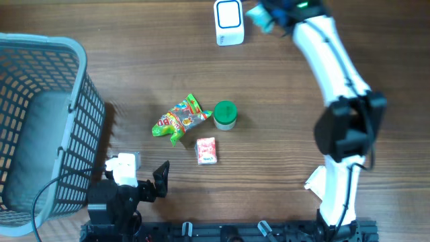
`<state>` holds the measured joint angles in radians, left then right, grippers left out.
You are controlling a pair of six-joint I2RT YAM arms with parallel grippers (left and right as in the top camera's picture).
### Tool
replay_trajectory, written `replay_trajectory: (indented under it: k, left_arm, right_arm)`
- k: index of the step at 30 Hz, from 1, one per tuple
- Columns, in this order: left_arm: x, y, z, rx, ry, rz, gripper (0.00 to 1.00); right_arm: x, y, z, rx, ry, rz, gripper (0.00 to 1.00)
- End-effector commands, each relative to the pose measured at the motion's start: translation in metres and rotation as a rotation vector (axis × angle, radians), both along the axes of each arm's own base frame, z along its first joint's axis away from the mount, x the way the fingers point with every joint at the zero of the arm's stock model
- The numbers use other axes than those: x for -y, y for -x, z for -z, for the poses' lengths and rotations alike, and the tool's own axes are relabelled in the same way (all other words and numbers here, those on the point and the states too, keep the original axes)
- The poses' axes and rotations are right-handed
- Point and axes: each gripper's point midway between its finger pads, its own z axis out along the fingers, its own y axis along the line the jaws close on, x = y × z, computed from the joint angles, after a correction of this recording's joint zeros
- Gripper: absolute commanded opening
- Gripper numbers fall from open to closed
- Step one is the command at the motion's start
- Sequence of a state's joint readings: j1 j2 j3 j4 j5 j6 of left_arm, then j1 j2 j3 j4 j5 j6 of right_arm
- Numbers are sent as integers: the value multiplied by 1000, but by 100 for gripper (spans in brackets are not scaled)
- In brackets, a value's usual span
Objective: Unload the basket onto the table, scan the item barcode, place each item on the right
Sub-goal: 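Carry wipes pack right and drop it at the table's right edge, then lower right gripper over the green-lidded jar and grasp it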
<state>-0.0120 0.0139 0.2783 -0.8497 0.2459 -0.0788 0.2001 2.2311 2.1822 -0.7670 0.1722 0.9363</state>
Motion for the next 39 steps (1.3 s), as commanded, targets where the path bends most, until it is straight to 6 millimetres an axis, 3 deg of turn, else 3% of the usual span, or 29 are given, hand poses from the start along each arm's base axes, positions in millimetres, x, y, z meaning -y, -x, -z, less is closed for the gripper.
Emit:
replay_trajectory:
  k: [1,2,3,5,7,8,10,11,12,13,14,15,17,19,20,23,24,26,29,31,33,35,39]
  left_arm:
    - [2,0,-2,15,-7,21,100]
    - [2,0,-2,15,-7,21,100]
    - [2,0,-2,15,-7,21,100]
    - [2,0,-2,14,-7,21,100]
    - [2,0,-2,14,-7,21,100]
    - [2,0,-2,15,-7,21,100]
    - [2,0,-2,14,-7,21,100]
    - [2,0,-2,15,-7,21,100]
    - [2,0,-2,15,-7,21,100]
    - [2,0,-2,14,-7,21,100]
    - [2,0,-2,15,-7,21,100]
    - [2,0,-2,15,-7,21,100]
    - [2,0,-2,15,-7,21,100]
    - [2,0,-2,15,-7,21,100]
    - [2,0,-2,14,-7,21,100]
    - [2,0,-2,15,-7,21,100]
    - [2,0,-2,15,-7,21,100]
    - [2,0,-2,14,-7,21,100]
    - [2,0,-2,15,-7,21,100]
    - [2,0,-2,15,-7,21,100]
    - [2,0,-2,15,-7,21,100]
    - [2,0,-2,15,-7,21,100]
    - [2,0,-2,15,-7,21,100]
  right_arm:
    - [149,38,-23,-93,195,317,5]
    - [183,52,-14,-151,207,376,5]
    - [231,74,-2,-220,205,462,4]
    - [300,108,12,-295,195,590,5]
    - [348,136,32,-353,189,645,5]
    - [372,149,51,-386,189,629,5]
    - [391,172,92,-446,162,595,5]
    - [395,182,107,-470,146,603,9]
    - [399,189,113,-483,141,613,41]
    - [401,190,112,-484,150,601,80]
    - [407,186,99,-476,197,543,100]
    - [409,182,81,-456,235,502,99]
    - [402,174,27,-346,205,511,100]
    - [364,166,-23,-225,110,403,100]
    - [330,166,-45,-179,44,311,100]
    - [235,164,-81,-108,-51,-59,100]
    - [201,166,-84,-121,-37,-186,100]
    - [108,180,-63,-260,-67,-406,100]
    - [-1,196,-28,-381,-140,-538,100]
    - [-66,199,-15,-360,-123,-663,100]
    - [-112,202,6,-334,-60,-748,100]
    - [-127,207,38,-402,28,-687,100]
    - [-166,219,108,-518,135,-755,100]
